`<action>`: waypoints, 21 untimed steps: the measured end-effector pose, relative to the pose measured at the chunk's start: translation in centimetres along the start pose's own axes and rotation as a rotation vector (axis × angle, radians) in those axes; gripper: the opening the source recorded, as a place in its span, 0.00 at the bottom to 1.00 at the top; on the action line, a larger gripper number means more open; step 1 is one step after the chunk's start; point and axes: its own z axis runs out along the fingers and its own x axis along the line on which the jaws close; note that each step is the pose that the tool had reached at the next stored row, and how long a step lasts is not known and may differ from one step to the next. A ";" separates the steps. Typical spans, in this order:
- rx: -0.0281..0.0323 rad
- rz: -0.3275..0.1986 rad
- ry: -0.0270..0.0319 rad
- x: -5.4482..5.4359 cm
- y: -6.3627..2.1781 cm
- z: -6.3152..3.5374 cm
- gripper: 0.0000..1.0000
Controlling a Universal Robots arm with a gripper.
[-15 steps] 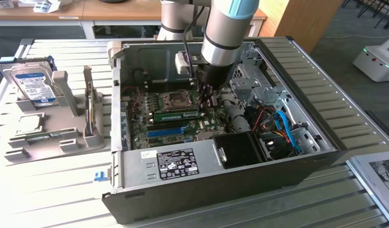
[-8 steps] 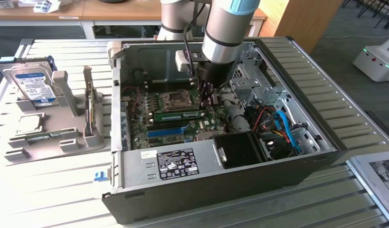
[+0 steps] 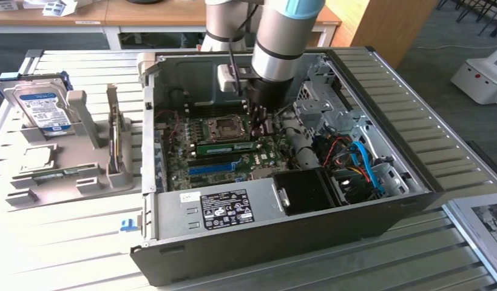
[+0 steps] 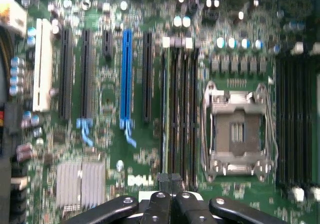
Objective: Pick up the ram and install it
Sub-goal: 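Press down the ram until it locks into place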
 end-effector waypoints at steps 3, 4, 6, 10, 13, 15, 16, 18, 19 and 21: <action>0.0007 0.000 -0.0005 0.0 1.37 0.09 0.10; 0.0008 0.000 -0.0003 0.0 1.81 0.10 0.10; 0.0009 0.000 -0.0003 0.0 2.66 0.14 0.10; 0.0011 0.000 -0.0003 0.0 4.16 0.22 0.10; 0.0012 0.000 -0.0003 0.0 5.14 0.27 0.10; 0.0012 0.000 -0.0003 0.0 5.70 0.29 0.10; 0.0012 0.000 -0.0003 0.0 5.93 0.30 0.10; 0.0012 0.000 -0.0003 0.0 6.35 0.32 0.10; 0.0012 0.000 -0.0003 0.0 6.55 0.33 0.10; 0.0011 0.000 -0.0004 0.0 6.86 0.35 0.10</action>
